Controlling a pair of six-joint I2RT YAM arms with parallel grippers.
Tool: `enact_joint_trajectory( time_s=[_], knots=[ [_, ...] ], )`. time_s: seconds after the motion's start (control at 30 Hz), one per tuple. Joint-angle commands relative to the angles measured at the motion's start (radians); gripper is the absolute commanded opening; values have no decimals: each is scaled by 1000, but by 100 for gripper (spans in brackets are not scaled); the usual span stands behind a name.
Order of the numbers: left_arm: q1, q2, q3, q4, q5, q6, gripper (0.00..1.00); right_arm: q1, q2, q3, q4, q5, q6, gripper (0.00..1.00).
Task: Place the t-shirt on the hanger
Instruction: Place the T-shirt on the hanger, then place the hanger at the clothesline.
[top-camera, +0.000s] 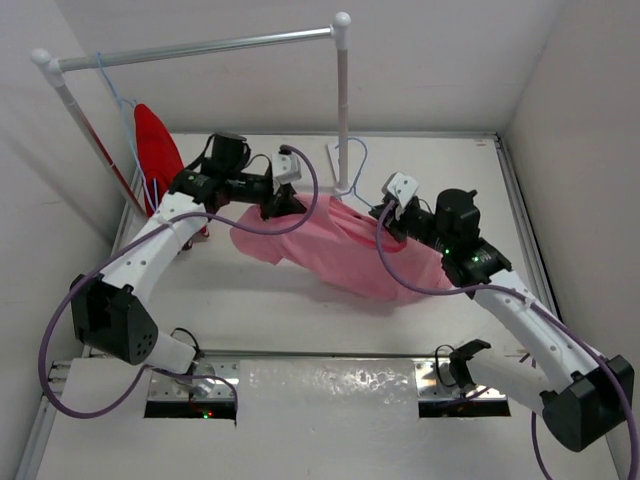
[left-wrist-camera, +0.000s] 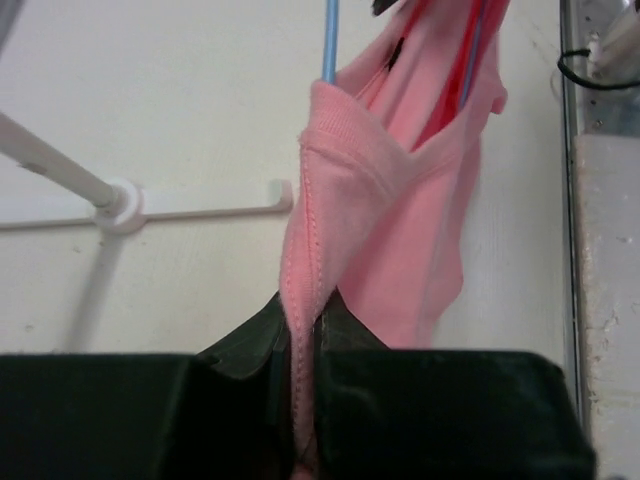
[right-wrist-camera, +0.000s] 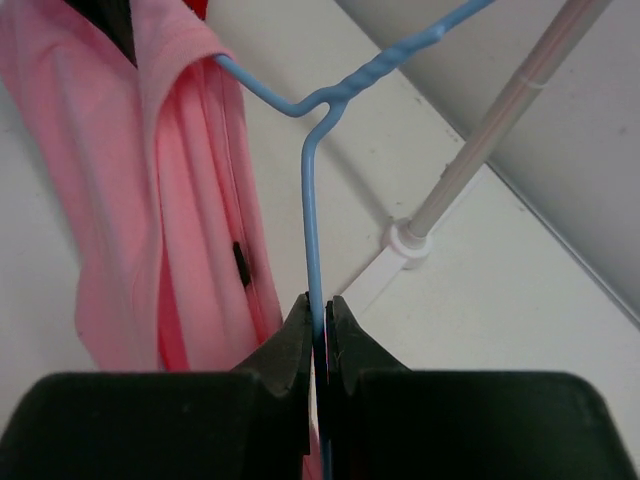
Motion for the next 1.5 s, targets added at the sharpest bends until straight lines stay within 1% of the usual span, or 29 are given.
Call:
enact_joint_trajectory(
  time_s=[0.0, 0.03, 0.07, 0.17, 0.23, 0.27, 0.33, 0.4, 0.5, 0.6, 0.67, 0.73, 0.77, 0.8, 0.83, 0.87, 0.9, 0.93, 1.0, 1.03, 1.07, 1.2, 1.23, 1.27, 1.37, 1.47],
  knots=[
    [113, -39, 79, -78, 8, -15, 6, -45, -17, 109, -185, 199, -15, 0],
    [113, -40, 82, -85, 17, 2, 8, -47, -20, 117, -182, 191, -12, 0],
    [113, -40, 82, -85, 27, 2, 15, -45, -24, 125, -179, 186, -8, 0],
    [113, -49, 78, -99, 32, 26, 24, -47, -49, 158, -186, 209, -9, 0],
    [113, -52, 76, -124, 26, 68, 28, -47, -78, 168, -188, 229, -15, 0],
    [113, -52, 75, -131, 26, 76, 32, -45, -87, 174, -183, 240, -24, 0],
    [113, -51, 75, -147, 17, 109, 36, -45, -107, 187, -197, 245, -46, 0],
    [113, -52, 67, -148, -9, 126, 36, -47, -113, 213, -225, 252, -53, 0],
    [113, -51, 50, -118, -28, 128, 36, -47, -133, 220, -222, 243, -55, 0],
    [113, -49, 53, -70, -29, 80, 37, -45, -138, 220, -190, 234, -38, 0],
    [113, -46, 64, -69, -38, 63, 38, -39, -123, 247, -180, 223, -11, 0],
    [113, -49, 70, -64, -64, 42, 38, -7, -106, 276, -183, 229, -3, 0],
    [113, -49, 72, -64, -113, 30, 38, 17, -100, 299, -183, 244, -18, 0],
    [113, -55, 73, -58, -142, -2, 39, 78, -86, 307, -177, 302, -33, 0],
    [113, -58, 75, -52, -185, -28, 52, 106, -77, 328, -174, 336, -49, 0],
    [113, -59, 93, -52, -300, -53, 87, 132, -64, 344, -183, 365, -76, 0],
    [113, -54, 114, -84, -371, -94, 90, 163, -22, 367, -200, 422, -84, 0],
    [113, -52, 163, -110, -505, -107, 100, 174, 6, 417, -237, 453, -89, 0],
    [114, -77, 193, -142, -622, -143, 100, 200, 79, 462, -251, 523, -89, 0],
    [116, -81, 202, -144, -662, -157, 100, 211, 98, 485, -245, 591, -86, 0],
    [117, -83, 229, -154, -710, -173, 100, 220, 115, 493, -216, 620, -84, 0],
    [119, -94, 260, -170, -715, -248, 100, 237, 192, 555, -162, 663, -86, 0],
    [119, -97, 265, -165, -736, -272, 100, 237, 228, 597, -162, 680, -84, 0],
    [119, -98, 268, -147, -794, -292, 100, 237, 245, 615, -162, 698, -84, 0],
    [119, -106, 260, -122, -856, -352, 100, 235, 285, 648, -107, 699, -67, 0],
    [119, -109, 222, -119, -827, -386, 100, 235, 304, 657, -39, 699, -52, 0]
  ],
)
